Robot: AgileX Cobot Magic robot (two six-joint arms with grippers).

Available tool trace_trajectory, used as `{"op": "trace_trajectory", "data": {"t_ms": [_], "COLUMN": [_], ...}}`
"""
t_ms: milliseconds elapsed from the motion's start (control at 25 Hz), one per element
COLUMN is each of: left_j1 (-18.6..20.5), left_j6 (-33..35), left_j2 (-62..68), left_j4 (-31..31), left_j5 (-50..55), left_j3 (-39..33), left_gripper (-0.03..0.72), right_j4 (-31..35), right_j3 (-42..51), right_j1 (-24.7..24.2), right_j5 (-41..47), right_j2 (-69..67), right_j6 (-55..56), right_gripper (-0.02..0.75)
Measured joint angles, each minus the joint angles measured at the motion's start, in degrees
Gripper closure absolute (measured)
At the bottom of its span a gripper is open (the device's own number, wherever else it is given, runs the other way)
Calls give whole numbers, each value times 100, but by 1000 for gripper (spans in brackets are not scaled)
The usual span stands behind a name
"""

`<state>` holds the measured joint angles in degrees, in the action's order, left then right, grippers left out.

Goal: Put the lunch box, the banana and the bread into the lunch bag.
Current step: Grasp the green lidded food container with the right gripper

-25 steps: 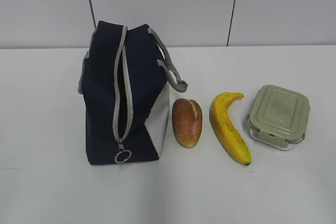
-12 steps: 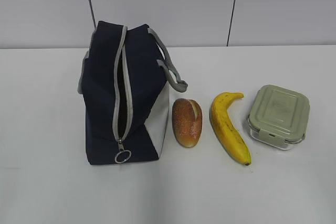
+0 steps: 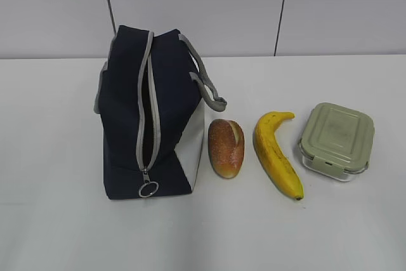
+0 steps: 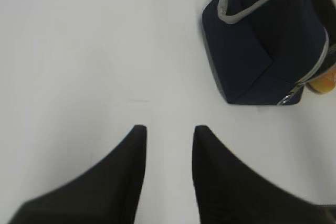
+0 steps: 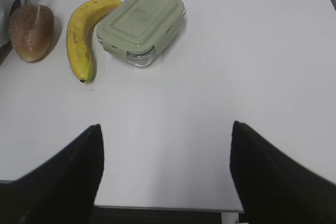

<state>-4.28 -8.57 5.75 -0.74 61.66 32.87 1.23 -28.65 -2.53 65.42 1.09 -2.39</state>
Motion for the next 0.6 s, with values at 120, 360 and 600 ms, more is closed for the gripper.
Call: {"op": "trace_trajectory", "data": {"t_ms": [120, 360, 600], "left_j1": [0, 0, -9], "left_j6": [0, 216, 372], "left_j2": [585, 1859, 3126], "left_j4": [-264, -649, -841], "left_j5": [-25, -78, -129], "left_j3": [245, 865, 1565], "left_gripper": [452, 452, 452], "right_j4": [0, 0, 0], "right_j3": [0, 0, 0], "right_j1": [0, 0, 0], "right_j5": [0, 0, 0], "right_j2": [0, 0, 0], "right_j6": [0, 0, 0], "right_gripper": [168, 168, 169]}}
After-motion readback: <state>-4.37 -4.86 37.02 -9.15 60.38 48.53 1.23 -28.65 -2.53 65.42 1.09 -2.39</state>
